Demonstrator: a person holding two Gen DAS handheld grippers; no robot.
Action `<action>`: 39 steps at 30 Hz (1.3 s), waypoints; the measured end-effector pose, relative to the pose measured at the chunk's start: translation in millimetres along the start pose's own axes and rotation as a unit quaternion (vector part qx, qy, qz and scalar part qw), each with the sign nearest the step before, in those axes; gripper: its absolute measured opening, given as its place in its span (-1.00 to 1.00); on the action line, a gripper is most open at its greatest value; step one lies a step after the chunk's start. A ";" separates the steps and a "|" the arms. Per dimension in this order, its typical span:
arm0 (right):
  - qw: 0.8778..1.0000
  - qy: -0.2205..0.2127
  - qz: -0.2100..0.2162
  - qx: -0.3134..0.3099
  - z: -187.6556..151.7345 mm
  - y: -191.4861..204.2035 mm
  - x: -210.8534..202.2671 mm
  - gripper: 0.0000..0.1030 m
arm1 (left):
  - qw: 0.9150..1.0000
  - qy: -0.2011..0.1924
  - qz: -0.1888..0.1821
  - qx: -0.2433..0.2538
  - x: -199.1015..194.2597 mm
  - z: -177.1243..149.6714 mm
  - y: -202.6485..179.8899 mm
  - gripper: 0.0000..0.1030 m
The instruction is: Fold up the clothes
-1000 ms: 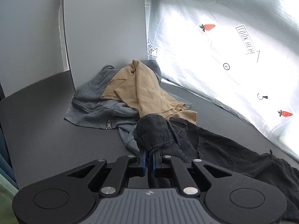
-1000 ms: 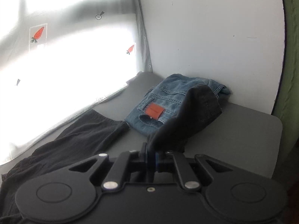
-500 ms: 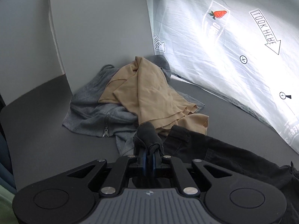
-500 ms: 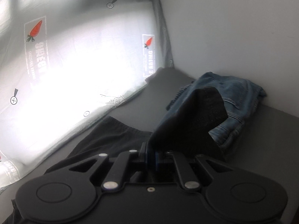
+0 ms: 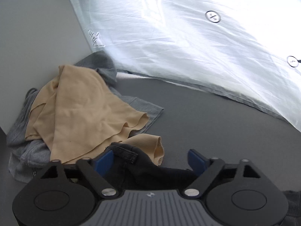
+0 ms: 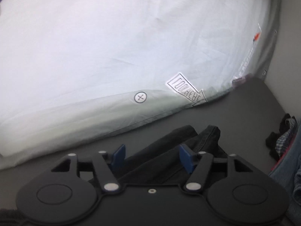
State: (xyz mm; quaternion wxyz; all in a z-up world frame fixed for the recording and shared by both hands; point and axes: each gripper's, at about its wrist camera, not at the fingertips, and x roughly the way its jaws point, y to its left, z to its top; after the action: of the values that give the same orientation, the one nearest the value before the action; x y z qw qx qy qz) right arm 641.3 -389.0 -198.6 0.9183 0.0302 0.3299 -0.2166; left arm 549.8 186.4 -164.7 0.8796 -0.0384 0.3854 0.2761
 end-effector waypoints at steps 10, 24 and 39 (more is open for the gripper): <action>0.982 -0.035 0.065 -0.171 -108.2 45.2 -118.9 0.77 | 0.983 -0.008 -0.166 0.074 -58.6 -68.2 -57.4 0.87; 0.996 0.061 0.058 -0.027 -138.1 -11.0 -87.0 0.77 | 0.976 0.022 -0.142 0.165 -21.7 -100.0 -120.7 0.97; 0.994 0.022 0.101 -0.043 -86.5 -2.7 8.0 0.06 | 0.954 -0.081 -0.201 0.208 -46.9 -57.7 -214.9 1.00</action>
State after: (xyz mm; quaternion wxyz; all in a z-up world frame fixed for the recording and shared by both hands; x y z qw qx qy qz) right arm 594.4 -377.2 -270.8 0.9286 0.0286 0.3540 -0.1074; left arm 596.8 -32.6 -203.6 0.9338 0.0912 0.3459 0.0099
